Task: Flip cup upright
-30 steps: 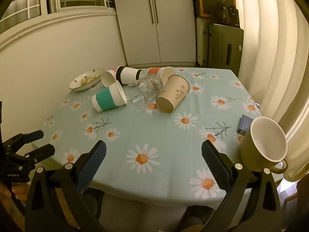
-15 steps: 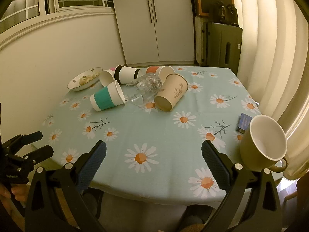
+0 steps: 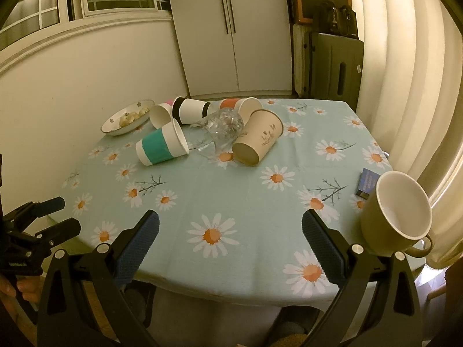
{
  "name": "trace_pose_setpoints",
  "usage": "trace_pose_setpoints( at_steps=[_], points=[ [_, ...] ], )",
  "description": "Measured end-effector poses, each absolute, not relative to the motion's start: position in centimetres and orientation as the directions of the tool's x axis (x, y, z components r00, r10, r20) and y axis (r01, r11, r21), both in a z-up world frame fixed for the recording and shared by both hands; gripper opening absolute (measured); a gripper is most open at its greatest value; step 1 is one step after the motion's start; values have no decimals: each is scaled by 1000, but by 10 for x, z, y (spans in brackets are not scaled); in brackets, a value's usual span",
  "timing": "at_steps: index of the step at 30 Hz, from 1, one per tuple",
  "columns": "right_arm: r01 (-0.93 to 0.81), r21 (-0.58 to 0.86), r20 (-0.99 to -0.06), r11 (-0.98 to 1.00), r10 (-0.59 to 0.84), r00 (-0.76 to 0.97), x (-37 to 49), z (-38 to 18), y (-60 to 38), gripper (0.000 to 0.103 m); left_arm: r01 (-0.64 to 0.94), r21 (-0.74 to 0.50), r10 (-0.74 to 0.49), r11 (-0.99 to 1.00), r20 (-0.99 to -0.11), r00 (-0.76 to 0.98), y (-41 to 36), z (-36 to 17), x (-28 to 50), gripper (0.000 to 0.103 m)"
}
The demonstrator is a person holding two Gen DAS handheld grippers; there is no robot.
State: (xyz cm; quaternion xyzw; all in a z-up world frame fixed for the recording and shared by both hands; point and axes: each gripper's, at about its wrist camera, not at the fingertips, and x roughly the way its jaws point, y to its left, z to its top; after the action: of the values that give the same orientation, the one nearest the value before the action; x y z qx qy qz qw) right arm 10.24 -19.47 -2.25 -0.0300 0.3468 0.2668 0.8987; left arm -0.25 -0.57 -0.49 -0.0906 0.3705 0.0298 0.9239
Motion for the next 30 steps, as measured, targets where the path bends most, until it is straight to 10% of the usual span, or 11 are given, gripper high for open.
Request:
trace_pose_setpoints(
  at_steps=[30],
  points=[
    [-497, 134, -646, 857, 456, 612, 103, -23, -195, 98, -110, -147, -24, 983, -696, 718, -12, -8, -2, 97]
  ],
)
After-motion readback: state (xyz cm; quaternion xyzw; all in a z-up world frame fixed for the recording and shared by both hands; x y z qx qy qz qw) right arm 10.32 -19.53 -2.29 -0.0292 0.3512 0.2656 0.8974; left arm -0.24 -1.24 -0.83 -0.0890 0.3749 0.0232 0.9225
